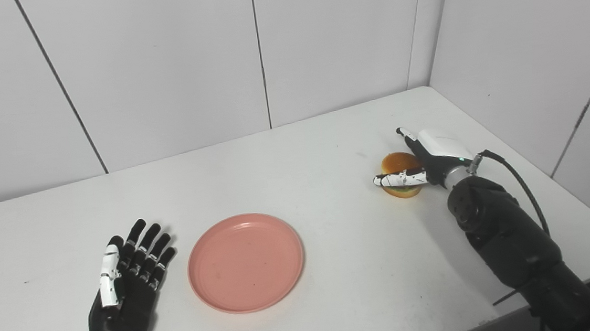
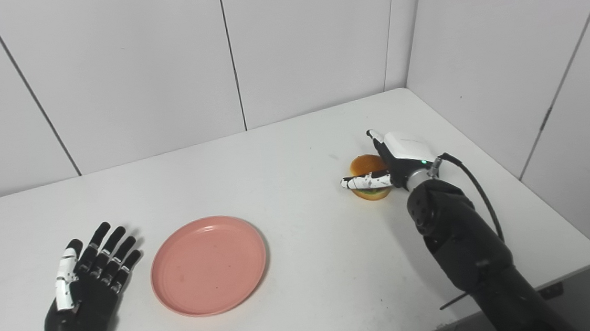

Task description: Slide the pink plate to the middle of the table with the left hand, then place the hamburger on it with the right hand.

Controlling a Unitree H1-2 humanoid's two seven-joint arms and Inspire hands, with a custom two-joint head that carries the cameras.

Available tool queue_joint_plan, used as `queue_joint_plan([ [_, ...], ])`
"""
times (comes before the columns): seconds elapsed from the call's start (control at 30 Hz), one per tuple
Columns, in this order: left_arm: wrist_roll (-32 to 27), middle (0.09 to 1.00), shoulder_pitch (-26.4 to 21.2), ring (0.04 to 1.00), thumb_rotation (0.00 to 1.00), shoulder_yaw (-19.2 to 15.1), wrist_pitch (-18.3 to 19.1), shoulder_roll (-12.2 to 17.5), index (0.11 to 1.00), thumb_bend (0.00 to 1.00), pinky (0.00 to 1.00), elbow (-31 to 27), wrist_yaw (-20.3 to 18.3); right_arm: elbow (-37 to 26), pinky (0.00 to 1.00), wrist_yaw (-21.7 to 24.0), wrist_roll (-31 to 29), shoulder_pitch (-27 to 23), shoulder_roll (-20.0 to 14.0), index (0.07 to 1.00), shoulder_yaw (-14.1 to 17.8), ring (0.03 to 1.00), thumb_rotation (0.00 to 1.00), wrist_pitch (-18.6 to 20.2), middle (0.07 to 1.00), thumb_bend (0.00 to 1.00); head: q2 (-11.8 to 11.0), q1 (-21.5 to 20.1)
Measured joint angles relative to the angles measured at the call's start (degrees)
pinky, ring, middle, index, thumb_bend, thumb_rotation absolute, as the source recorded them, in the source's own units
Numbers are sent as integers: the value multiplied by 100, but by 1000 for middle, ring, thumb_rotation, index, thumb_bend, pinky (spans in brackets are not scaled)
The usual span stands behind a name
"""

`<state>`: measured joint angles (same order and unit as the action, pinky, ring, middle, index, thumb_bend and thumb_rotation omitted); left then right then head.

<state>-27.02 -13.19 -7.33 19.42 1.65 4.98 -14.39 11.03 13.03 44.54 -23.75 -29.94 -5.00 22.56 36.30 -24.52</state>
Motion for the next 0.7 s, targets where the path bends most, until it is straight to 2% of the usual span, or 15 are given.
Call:
queue_joint_plan([
  [0.13,0,960,14,950,1000,3,2,2,957,345,969,-22,7,42,757,22,-26,-56,-13,922,-78,875,680,79,918,1000,26,9],
  [0.23,0,958,18,948,1000,8,8,2,954,347,964,-33,18,45,736,127,-48,-114,-47,877,-183,839,647,86,885,1000,35,18],
  [0.33,1,951,18,944,1000,23,8,2,947,353,961,-36,20,44,673,174,-105,-139,-59,796,-202,754,504,86,787,990,62,35],
  [0.37,1,952,18,946,1000,26,9,2,948,353,963,-38,24,40,585,180,-113,-140,-69,746,-202,673,425,89,717,958,70,35],
  [0.43,1,952,18,946,1000,27,26,1,949,352,963,-53,52,6,544,209,-108,-139,-98,717,-211,632,389,115,681,940,79,35],
  [0.47,1,950,19,944,1000,28,40,2,948,351,962,-63,69,-20,490,209,-96,-139,-116,659,-218,569,304,140,626,902,79,44],
  [0.57,1,946,18,940,1000,32,60,1,946,352,961,-68,72,-26,385,182,-74,-141,-168,571,-218,466,164,173,538,847,88,53],
  [0.6,1,949,18,942,1000,32,61,2,948,356,962,-68,73,-26,341,135,-63,-141,-178,513,-216,425,147,176,508,630,97,61],
  [0.67,1,950,18,943,1000,33,62,2,948,359,962,-68,72,-26,295,31,9,-140,-184,488,-217,378,136,202,476,541,97,79],
  [0.7,1,950,18,943,1000,33,62,1,948,359,962,-67,72,-27,290,-5,36,-138,-184,487,-217,372,136,223,472,537,97,79],
])
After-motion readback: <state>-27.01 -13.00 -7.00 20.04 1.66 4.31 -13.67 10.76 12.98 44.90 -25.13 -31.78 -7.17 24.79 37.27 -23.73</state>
